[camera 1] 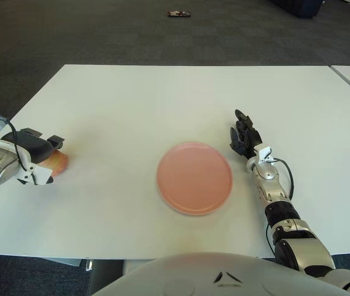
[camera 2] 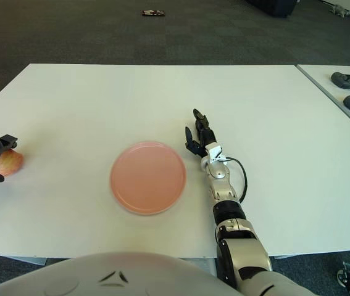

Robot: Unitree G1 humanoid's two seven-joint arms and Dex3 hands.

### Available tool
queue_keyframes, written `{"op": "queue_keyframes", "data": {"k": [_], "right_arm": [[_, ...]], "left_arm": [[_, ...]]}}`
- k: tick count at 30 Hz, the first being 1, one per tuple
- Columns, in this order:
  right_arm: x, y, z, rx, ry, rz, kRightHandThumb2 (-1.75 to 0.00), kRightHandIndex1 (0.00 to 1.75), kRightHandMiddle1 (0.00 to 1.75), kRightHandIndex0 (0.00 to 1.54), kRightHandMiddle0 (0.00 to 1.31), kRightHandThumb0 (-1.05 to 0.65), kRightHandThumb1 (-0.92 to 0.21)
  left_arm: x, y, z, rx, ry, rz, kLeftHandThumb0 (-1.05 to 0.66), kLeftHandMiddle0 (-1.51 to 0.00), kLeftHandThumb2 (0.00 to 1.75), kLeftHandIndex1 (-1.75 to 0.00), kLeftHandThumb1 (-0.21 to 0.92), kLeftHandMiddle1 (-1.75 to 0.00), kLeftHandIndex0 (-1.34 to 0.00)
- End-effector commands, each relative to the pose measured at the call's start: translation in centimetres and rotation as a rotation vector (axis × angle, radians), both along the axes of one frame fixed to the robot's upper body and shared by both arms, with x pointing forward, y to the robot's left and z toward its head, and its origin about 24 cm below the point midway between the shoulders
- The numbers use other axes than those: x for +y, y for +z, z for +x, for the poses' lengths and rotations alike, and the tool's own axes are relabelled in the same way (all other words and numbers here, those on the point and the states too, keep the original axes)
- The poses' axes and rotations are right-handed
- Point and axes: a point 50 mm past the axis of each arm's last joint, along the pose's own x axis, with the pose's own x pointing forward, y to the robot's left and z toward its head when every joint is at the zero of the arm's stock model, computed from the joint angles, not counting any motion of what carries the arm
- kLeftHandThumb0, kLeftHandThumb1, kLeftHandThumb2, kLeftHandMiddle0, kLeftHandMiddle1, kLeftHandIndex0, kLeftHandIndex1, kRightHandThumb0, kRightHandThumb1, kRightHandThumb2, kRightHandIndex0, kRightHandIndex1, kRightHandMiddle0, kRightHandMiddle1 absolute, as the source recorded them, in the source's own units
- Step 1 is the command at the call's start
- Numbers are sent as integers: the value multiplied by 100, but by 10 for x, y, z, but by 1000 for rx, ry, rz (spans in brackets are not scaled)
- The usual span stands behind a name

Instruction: Put the apple into the plate.

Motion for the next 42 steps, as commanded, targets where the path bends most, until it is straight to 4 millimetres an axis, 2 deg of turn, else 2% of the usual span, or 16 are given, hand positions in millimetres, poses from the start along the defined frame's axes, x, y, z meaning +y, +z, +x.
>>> {"op": "queue_keyframes", "data": {"k": [1,7,10,13,15,18,20,24,25,26,29,34,35,37,41,42], "right_arm": [[-6,-11,-6,64,-24,-12,-77,0,23,11,0,-76,-92],[-7,-11,-6,60,-27,-17,-75,0,25,11,0,-77,-92],[-7,-11,-6,61,-28,-22,-74,0,26,11,0,-77,-92],[-8,-11,-6,59,-31,-29,-74,0,27,11,0,-78,-92],[-9,-11,-6,60,-33,-33,-73,0,28,11,0,-78,-92],[-11,-12,-5,65,-35,-38,-73,1,29,12,0,-78,-92],[-12,-12,-5,67,-35,-37,-73,1,27,12,0,-78,-92],[-13,-12,-6,67,-36,-30,-74,0,24,12,0,-77,-92],[-14,-12,-6,67,-38,-25,-74,0,24,12,0,-77,-92],[-15,-12,-6,68,-39,-20,-74,0,22,12,0,-77,-92],[-16,-13,-6,69,-45,-10,-75,0,20,12,0,-76,-92],[-18,-13,-7,72,-54,-7,-75,0,19,12,0,-75,-92],[-18,-14,-7,74,-55,-7,-75,0,19,12,0,-75,-92],[-20,-15,-7,82,-57,-7,-75,0,19,12,0,-75,-92],[-23,-17,-7,90,-60,-2,-74,0,19,12,0,-75,-92],[-24,-17,-7,90,-61,4,-74,0,20,12,0,-75,-92]], "left_arm": [[3,-3,-2,9,-12,21,-105,-2,47,-97,92,-69,0],[7,-14,-1,-25,-6,-26,-105,0,34,-109,92,-78,0],[10,-24,0,-66,14,-66,-104,-4,25,-126,88,-89,-3],[10,-30,1,-88,25,-78,-101,-10,20,-132,86,-98,-5],[12,-39,3,-97,41,-82,-94,-21,18,-142,85,-123,-9],[15,-55,6,-106,59,-83,-84,-28,20,-151,80,-134,-12],[15,-58,6,-115,62,-86,-76,-33,38,-159,68,-139,-14],[15,-62,6,-126,60,-92,-67,-40,63,-170,52,-141,-23],[13,-64,5,-130,49,-98,-66,-40,65,-171,51,-141,-24],[12,-65,4,-133,41,-103,-58,-43,78,-165,48,-139,-39],[9,-67,2,-116,23,-113,-50,-48,95,-156,43,-130,-58],[13,-85,-2,-82,11,-127,-46,-55,102,-152,40,-121,-67],[16,-91,-4,-82,12,-133,-30,-60,111,-151,35,-134,-66],[19,-101,-7,-96,6,-156,-16,-66,123,-145,26,-152,-68],[19,-107,-8,-132,-12,-192,-5,-72,135,-136,17,-169,-74],[18,-108,-8,-149,-16,-204,-4,-71,138,-142,16,-170,-72]]}}
